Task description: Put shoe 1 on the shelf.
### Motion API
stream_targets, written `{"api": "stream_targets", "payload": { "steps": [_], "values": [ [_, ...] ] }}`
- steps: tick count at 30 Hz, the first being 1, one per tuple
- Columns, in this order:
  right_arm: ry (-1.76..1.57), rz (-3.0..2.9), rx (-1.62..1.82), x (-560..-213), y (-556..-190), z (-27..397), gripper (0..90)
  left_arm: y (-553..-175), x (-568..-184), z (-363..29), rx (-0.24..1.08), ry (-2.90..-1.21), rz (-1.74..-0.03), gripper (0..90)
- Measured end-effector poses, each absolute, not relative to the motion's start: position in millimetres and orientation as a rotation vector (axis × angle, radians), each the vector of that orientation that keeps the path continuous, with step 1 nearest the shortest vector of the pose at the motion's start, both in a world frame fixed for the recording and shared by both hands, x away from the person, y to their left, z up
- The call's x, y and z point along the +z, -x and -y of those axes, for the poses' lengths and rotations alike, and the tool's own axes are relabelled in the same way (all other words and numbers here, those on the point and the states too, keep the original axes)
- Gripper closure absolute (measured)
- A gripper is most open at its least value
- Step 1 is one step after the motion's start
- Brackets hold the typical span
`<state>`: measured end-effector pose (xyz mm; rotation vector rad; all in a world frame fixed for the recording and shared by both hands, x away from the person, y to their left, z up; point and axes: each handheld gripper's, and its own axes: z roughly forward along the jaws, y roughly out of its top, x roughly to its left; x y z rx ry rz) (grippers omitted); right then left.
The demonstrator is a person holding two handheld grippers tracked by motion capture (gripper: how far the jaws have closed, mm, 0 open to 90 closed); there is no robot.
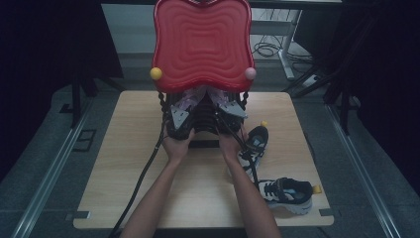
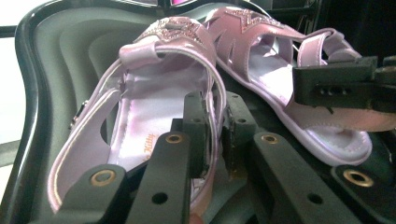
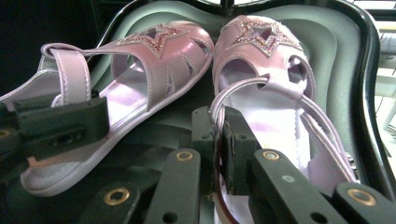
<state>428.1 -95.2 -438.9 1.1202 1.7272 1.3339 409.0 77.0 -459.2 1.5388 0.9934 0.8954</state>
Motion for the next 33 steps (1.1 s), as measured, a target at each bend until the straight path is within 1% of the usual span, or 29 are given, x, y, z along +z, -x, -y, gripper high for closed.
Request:
{"api": "stream_targets", "payload": {
  "steps": [4,8,9,11,16,20,27,33],
  "values": [
    [-1.131,-1.742,1.335,-437.9,-426.1,96.7,84.3,-408.3,-458.8,-76.9,0.881,-1.538,-0.992,79.1],
    [-1.123,-1.762,1.337,-437.6,-424.7,99.6,82.7,-406.4,-456.2,-78.6,0.836,-1.534,-0.989,71.3],
    [-1.120,-1.764,1.328,-437.9,-424.7,99.2,80.2,-406.3,-455.9,-79.0,0.817,-1.538,-0.985,68.6],
    [-1.110,-1.779,1.329,-437.1,-423.0,99.5,72.3,-404.4,-455.1,-78.9,0.800,-1.545,-0.972,62.5],
    [-1.096,-1.781,1.325,-434.3,-414.9,101.2,61.9,-400.3,-451.7,-85.5,0.733,-1.530,-0.977,52.5],
    [-1.091,-1.807,1.340,-433.9,-407.5,104.4,59.5,-396.1,-447.5,-94.2,0.660,-1.517,-0.987,49.5],
    [-1.096,-1.813,1.386,-428.4,-395.3,112.1,58.2,-386.5,-440.7,-104.1,0.624,-1.498,-0.992,48.5],
    [-1.115,-1.857,1.413,-428.0,-391.0,120.6,57.0,-378.9,-435.3,-111.2,0.603,-1.519,-0.988,48.6]
  ]
}}
